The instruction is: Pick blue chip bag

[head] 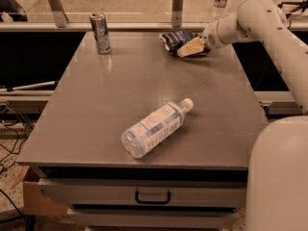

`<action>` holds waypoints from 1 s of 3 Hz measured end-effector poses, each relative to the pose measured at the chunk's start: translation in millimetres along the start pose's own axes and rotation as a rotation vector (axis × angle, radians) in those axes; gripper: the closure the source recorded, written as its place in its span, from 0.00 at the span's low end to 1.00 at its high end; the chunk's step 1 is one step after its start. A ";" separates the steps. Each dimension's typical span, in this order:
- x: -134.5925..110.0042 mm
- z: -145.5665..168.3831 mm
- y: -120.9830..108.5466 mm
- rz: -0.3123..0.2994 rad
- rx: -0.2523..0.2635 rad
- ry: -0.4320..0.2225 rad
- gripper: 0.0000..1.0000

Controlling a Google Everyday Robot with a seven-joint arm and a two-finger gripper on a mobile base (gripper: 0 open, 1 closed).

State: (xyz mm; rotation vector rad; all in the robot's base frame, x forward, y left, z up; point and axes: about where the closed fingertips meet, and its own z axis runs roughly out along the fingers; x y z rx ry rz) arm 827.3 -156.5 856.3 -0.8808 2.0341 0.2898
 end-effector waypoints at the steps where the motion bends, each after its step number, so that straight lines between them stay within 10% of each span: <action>1: -1.2 -4.1 5.6 -0.002 0.002 -0.005 0.50; 3: -17.0 -33.5 13.1 -0.054 0.038 -0.019 1.00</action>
Offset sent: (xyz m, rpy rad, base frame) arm -0.0257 -0.0020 0.0269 -0.0193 -0.0494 -0.0031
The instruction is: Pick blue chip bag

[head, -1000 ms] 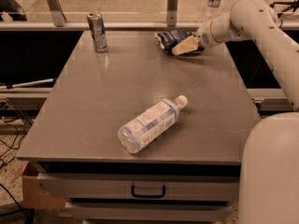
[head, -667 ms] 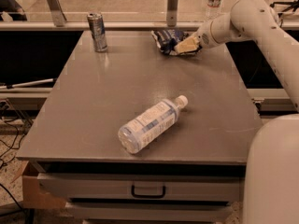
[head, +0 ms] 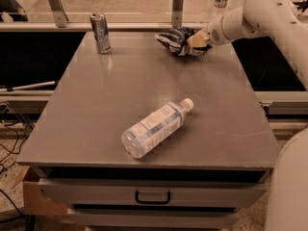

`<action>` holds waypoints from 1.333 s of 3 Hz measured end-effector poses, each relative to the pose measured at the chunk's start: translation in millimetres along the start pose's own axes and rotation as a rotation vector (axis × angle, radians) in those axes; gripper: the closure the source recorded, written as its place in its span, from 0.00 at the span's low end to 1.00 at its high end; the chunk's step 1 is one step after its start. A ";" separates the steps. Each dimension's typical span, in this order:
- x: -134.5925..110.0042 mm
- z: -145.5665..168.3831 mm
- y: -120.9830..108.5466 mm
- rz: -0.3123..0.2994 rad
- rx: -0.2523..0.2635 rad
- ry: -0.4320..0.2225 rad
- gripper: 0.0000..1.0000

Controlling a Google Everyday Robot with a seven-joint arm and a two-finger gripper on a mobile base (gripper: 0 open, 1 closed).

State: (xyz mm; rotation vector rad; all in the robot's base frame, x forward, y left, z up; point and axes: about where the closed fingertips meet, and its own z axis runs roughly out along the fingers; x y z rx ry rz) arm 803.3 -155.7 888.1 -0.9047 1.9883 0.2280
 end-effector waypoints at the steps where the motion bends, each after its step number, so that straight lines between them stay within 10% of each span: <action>1: -18.6 -21.1 1.8 -0.047 0.032 -0.017 1.00; 4: -59.6 -64.1 7.3 -0.172 0.107 -0.066 1.00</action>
Offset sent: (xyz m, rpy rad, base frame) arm -0.0318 0.0004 0.0969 -0.1245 -0.1934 0.0180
